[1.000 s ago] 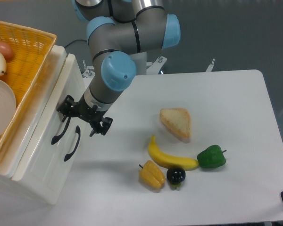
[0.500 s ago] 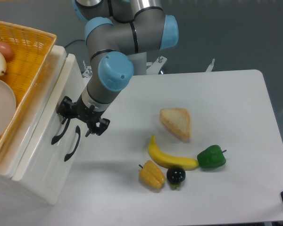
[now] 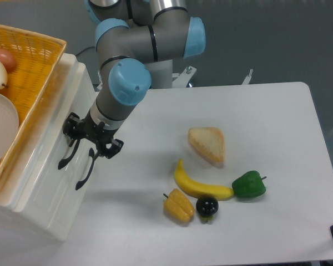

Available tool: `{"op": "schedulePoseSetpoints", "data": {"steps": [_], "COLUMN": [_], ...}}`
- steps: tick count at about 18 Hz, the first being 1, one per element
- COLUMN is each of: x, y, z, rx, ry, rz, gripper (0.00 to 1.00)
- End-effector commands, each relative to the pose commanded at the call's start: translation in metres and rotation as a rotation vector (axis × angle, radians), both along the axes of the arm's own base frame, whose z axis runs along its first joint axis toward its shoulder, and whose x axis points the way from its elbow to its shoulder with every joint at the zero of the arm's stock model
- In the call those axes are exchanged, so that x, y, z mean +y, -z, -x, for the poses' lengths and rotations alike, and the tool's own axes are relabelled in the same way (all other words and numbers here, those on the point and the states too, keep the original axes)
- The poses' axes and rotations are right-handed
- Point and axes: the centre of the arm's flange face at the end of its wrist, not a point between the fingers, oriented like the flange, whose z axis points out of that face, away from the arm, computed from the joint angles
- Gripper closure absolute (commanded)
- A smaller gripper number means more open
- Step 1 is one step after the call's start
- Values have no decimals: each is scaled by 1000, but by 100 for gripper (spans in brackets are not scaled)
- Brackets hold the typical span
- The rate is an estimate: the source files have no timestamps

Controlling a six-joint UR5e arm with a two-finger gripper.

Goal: Slide the top white drawer open
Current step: 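Pull the upper drawer outward by its handle, sliding it open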

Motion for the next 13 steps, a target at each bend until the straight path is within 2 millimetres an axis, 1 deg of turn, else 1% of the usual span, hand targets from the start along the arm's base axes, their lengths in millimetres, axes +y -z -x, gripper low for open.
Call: {"op": "schedulePoseSetpoints", "data": {"steps": [3,7,13], "x": [0,0,-2], "y": [-1,-2,-3], "z": [0,0,1], "rx": [1,2,2], "ry": [0,0,-3], "rz": [-1,-2,-2], "gripper": [43,56,64]}}
